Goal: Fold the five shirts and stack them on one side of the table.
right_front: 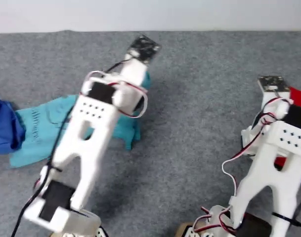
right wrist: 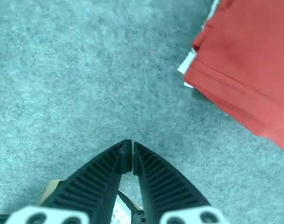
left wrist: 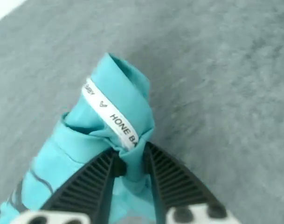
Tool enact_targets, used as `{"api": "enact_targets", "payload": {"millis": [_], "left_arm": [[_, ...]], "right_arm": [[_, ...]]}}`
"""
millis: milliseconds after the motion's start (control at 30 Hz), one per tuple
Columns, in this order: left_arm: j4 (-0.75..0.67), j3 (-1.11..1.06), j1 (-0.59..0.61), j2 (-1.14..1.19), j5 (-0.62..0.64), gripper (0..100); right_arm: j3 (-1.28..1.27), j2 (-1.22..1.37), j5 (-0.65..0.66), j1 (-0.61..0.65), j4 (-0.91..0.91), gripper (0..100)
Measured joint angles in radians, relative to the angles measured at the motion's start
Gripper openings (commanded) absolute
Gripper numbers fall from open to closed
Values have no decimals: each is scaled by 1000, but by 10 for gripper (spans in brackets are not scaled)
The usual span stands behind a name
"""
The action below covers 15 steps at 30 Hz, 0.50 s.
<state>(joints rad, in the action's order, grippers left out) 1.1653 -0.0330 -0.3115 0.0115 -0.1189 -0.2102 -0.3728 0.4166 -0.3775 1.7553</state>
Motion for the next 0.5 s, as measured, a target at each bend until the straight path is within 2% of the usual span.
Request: {"api": "enact_targets", "payload": {"millis": [167,233,500], "left_arm": [[-15,178,-49,157,34,145],[28,265,-40,201,34,167],[404,601,104,295,34,174]], "right_arm": [[0,0,-3,69,0,9],[0,0,-3,114,0,9],[0,104,-3,327,-3,9]]}}
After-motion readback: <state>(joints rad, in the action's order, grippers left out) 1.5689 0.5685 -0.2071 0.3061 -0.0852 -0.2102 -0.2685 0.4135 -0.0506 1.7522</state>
